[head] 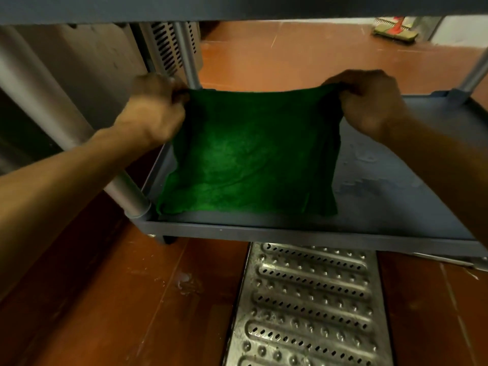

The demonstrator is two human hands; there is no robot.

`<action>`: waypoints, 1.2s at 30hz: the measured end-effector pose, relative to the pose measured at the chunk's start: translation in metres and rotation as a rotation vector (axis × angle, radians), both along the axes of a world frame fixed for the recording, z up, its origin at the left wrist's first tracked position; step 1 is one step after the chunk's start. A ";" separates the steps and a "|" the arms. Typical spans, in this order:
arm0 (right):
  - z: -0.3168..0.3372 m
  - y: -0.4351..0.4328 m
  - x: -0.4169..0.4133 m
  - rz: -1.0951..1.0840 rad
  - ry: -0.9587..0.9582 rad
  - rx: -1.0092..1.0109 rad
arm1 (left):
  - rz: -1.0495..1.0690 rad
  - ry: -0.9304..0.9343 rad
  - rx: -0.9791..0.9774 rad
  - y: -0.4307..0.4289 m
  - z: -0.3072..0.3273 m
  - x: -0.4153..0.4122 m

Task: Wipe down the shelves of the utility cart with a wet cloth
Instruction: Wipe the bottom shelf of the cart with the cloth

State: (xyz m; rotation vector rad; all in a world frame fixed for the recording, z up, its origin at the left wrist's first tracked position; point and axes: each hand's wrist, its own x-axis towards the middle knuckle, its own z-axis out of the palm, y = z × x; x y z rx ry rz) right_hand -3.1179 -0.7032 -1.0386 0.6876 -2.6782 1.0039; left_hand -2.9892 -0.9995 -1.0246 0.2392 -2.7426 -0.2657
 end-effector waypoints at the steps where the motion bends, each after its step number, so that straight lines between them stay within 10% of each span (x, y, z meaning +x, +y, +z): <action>1: -0.007 -0.002 0.001 0.001 0.064 -0.031 | -0.019 0.029 -0.042 -0.001 -0.002 -0.001; 13: -0.122 0.032 0.072 0.340 -0.279 0.306 | -0.330 -0.457 -0.124 0.014 -0.110 0.065; 24: -0.136 0.016 0.071 0.386 -0.003 0.401 | -0.345 -0.412 -0.202 0.019 -0.122 0.055; 36: -0.108 0.028 0.090 0.469 -0.368 0.518 | -0.469 -0.615 -0.155 0.016 -0.106 0.073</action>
